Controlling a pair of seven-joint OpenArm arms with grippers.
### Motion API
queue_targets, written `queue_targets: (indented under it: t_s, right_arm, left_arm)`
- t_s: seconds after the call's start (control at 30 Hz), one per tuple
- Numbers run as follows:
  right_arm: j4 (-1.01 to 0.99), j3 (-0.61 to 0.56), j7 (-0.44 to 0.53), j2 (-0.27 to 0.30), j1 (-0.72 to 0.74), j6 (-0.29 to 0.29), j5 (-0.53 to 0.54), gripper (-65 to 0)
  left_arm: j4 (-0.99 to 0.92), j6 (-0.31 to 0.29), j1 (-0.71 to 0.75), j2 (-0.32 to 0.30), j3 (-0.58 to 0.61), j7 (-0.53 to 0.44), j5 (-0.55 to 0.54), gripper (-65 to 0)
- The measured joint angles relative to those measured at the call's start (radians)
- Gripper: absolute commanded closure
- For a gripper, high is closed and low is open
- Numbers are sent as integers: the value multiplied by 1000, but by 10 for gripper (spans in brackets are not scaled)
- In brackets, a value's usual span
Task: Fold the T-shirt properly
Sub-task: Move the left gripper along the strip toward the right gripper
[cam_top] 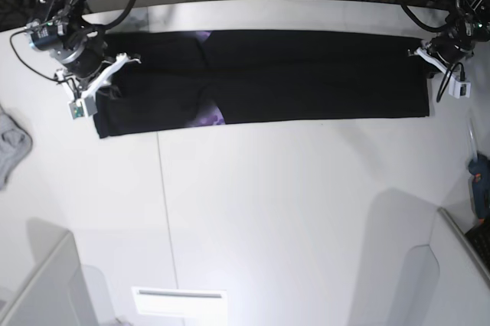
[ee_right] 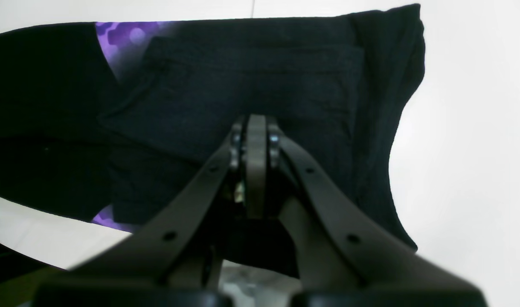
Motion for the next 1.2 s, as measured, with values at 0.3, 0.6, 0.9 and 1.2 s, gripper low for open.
queue_targets:
  t_s: [0.3, 0.6, 0.9, 1.2]
  right_arm:
    - [0, 0, 0, 0, 2, 0, 1, 0]
    - [0, 0, 0, 0, 5, 0, 0, 0]
    - [0, 0, 0, 3, 8, 0, 0, 0]
    - [0, 0, -2, -2, 8, 0, 0, 0]
  left_arm:
    - [142, 1, 29, 21, 6, 71, 50, 0]
    - [426, 0, 117, 64, 18, 74, 35, 0]
    - [508, 0, 175, 80, 142, 78, 39, 0]
    - [508, 10, 172, 118, 285, 78, 39, 0]
